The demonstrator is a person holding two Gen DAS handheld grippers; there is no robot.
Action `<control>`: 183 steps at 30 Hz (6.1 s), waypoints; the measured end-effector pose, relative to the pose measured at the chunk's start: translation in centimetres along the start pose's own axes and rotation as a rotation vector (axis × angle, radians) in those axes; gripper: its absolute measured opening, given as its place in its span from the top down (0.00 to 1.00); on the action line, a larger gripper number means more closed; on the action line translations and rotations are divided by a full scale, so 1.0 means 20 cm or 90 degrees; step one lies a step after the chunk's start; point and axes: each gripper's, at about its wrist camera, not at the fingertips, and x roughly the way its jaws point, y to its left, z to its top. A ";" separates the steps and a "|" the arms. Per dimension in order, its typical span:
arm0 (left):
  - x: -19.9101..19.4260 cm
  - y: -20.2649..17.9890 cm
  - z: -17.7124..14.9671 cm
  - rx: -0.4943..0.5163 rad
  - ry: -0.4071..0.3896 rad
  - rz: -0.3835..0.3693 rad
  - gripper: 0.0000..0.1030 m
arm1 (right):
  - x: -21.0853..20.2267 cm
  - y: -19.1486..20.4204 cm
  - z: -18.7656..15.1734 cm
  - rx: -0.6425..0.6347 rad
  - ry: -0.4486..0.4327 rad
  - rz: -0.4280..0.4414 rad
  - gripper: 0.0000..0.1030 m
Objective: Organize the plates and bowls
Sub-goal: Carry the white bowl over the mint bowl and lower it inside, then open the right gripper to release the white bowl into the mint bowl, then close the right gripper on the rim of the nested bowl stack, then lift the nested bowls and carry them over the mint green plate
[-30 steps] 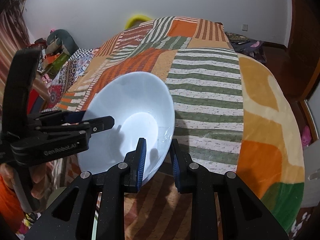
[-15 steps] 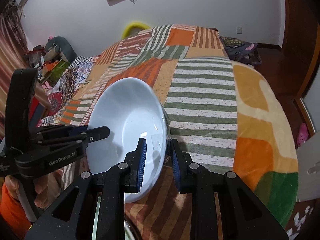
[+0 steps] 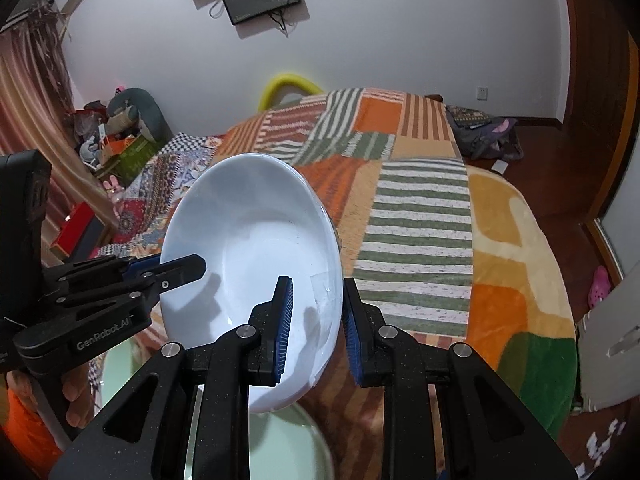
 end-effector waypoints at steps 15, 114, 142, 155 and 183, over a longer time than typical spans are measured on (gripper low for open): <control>-0.44 0.22 -0.22 -0.048 -0.061 0.016 0.81 | -0.08 0.31 -0.05 -0.047 -0.028 0.049 0.79; -0.39 0.88 -1.01 -0.229 0.070 0.091 0.81 | 0.35 1.00 -0.51 -0.188 0.152 0.076 0.74; -0.23 1.01 -1.18 -0.322 0.100 0.019 0.60 | 0.45 0.84 -0.56 -0.124 0.171 0.077 0.52; -0.16 0.98 -1.15 -0.311 0.106 -0.008 0.74 | 0.49 0.84 -0.56 -0.125 0.182 0.096 0.67; -0.37 0.94 -1.09 -0.335 0.058 0.036 0.74 | 0.39 0.88 -0.52 -0.111 0.163 0.086 0.70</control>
